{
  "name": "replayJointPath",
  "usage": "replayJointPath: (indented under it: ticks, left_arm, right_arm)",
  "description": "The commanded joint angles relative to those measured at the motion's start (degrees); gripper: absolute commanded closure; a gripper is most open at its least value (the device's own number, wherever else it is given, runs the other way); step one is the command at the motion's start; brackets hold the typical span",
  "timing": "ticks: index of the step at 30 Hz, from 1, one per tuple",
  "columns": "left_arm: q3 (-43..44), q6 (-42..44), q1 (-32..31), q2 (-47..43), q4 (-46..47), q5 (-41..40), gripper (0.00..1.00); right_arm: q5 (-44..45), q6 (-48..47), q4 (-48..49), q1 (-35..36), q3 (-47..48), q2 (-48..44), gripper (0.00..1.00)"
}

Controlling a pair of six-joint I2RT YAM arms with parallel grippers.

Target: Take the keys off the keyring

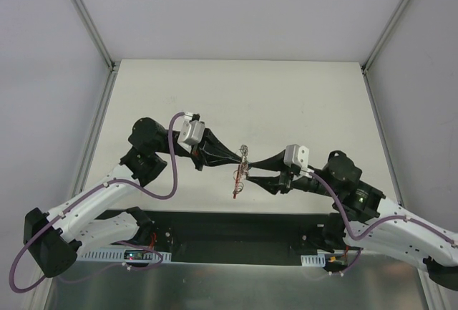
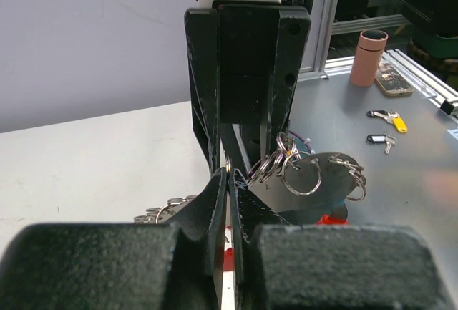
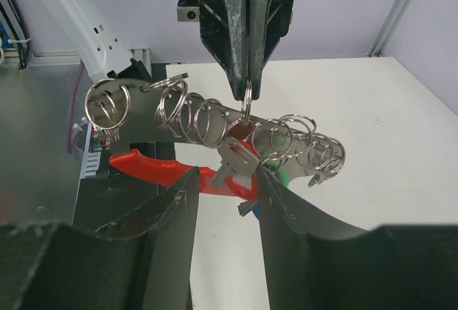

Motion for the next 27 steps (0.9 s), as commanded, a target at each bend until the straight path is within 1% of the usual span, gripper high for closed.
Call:
replayJointPath:
  ticks: [1, 6, 8, 10, 15, 17, 22, 27]
  left_arm:
    - [2.8, 1.5, 0.4, 0.3, 2.5, 1.6, 1.00]
    - [3.0, 2.5, 0.3, 0.4, 1.5, 2.3, 1.00]
    - [3.1, 2.6, 0.4, 0.5, 1.3, 2.6, 1.00]
    - [3.2, 2.4, 0.4, 0.5, 1.5, 2.5, 1.00]
    - [3.2, 2.7, 0.4, 0.5, 1.9, 2.4, 1.00]
    - [3.3, 2.7, 0.4, 0.5, 1.9, 2.4, 1.00]
    - [3.4, 3.1, 0.4, 0.2, 1.1, 2.2, 1.00]
    - [3.3, 4.3, 0.4, -0.2, -0.1, 1.2, 1.00]
  right_arm:
    - [-0.2, 1.0, 4.2, 0.9, 1.9, 2.4, 0.60]
    - [4.2, 0.4, 3.5, 1.2, 2.5, 2.4, 0.64]
    - [4.6, 0.3, 3.6, 1.3, 2.4, 2.2, 0.64]
    - [4.3, 0.3, 3.6, 1.4, 2.3, 2.7, 0.64]
    - [2.4, 0.9, 4.0, 1.8, 2.1, 3.9, 0.59]
    - [3.6, 0.4, 4.0, 2.0, 2.0, 4.1, 0.57]
    - [6.0, 0.3, 3.8, 2.4, 2.4, 4.8, 0.58]
    - [10.9, 1.9, 4.1, 2.8, 2.1, 4.8, 0.55]
